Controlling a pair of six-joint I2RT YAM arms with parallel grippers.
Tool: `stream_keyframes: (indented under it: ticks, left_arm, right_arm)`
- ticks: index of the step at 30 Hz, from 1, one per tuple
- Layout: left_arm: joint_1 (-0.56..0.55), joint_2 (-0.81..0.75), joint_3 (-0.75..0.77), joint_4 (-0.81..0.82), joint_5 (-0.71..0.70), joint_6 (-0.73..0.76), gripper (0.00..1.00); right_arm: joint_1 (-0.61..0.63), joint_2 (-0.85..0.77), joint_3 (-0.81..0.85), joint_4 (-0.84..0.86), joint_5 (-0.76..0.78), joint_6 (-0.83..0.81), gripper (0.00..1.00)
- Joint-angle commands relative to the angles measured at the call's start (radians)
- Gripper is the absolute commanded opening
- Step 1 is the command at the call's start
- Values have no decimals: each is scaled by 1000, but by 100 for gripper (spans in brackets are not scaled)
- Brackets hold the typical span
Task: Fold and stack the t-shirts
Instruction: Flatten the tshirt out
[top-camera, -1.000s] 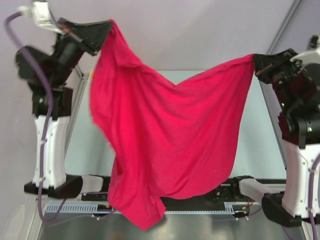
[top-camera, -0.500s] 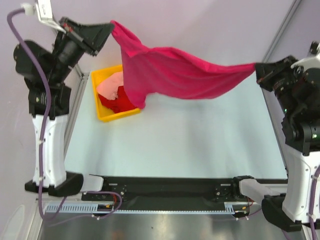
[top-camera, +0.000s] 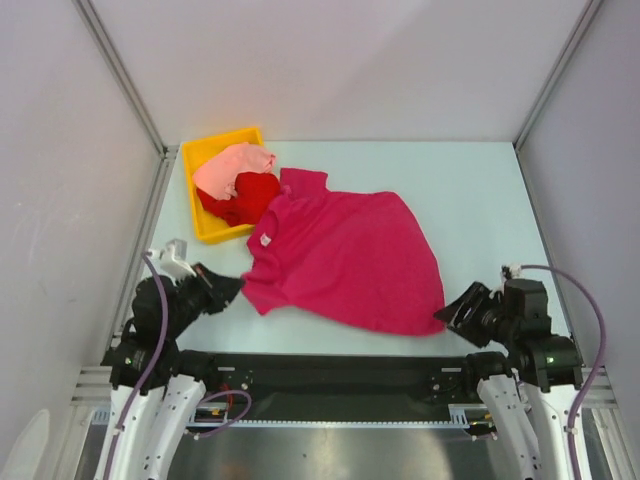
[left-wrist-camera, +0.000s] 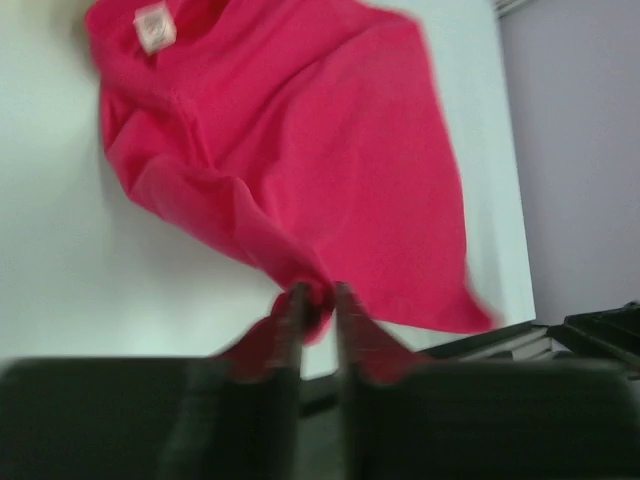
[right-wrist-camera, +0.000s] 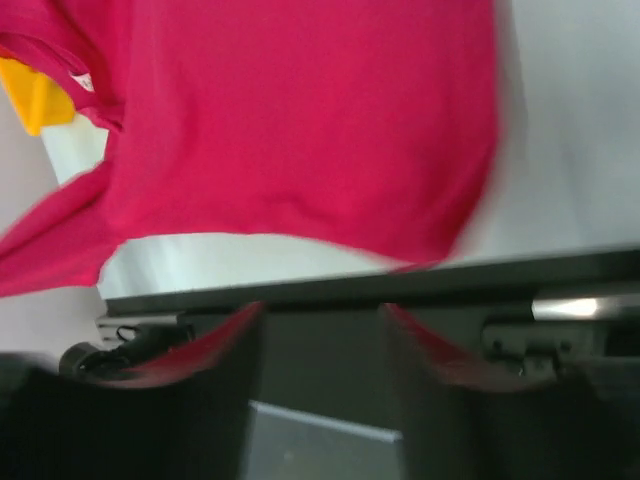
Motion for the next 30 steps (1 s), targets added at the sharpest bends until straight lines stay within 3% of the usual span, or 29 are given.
stream_keyframes:
  ticks: [1,4,6,12,19,25,30]
  left_arm:
    - [-3,-90,-57,-197,-41,-59,29]
    - [-2,-69,-18,-230,-94,-27,65]
    - [-3,3,10,-220,-101,5,73]
    - [-3,188,105,-134,-147,46,72]
    - [-3,539,147,24,-187,88,86]
    - [-3,794,156,167,-240,82,85]
    - [-6,1049,184,240,-204,67,79]
  right_arm:
    - [0,12,-96,-75,-119,-12,70]
    - [-2,124,-105,53,-99,-41,85]
    - [-5,225,-64,123,-49,-81,86]
    - [0,550,57,259,71,-188,84]
    - [21,832,174,467,67,-150,85]
    - [-6,1157,407,491,137,-213,99]
    - [0,1371,614,461,105,-253,94]
